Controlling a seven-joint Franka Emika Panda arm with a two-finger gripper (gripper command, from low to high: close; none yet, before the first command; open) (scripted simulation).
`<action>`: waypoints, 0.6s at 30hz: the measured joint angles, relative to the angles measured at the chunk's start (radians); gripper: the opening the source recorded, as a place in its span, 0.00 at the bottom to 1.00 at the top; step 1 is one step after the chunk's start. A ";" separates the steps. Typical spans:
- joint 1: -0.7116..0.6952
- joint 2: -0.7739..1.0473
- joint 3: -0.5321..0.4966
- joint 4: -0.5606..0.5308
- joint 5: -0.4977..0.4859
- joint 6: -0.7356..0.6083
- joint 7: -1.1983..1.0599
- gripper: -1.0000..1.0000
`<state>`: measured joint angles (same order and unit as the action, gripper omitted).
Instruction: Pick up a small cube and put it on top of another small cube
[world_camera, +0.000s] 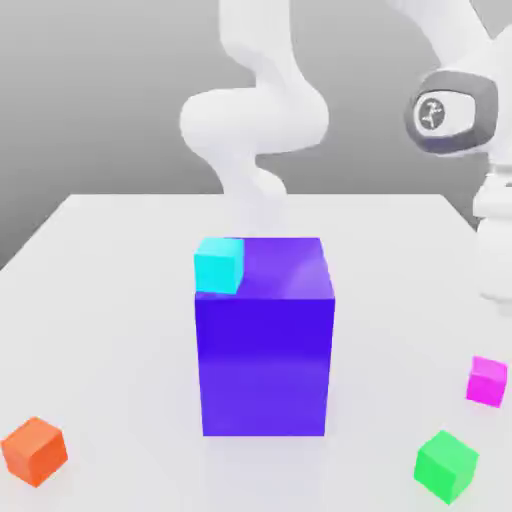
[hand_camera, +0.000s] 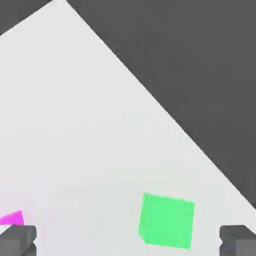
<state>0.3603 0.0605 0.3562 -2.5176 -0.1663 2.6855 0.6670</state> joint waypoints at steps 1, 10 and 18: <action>0.017 0.037 0.006 -0.009 -0.013 0.016 -0.002 0.50; 0.192 0.352 -0.124 0.009 -0.216 0.209 0.116 0.00; 0.174 0.326 -0.101 0.002 -0.197 0.190 0.101 0.00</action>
<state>0.5339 0.3867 0.2554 -2.5153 -0.3632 2.8751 0.7685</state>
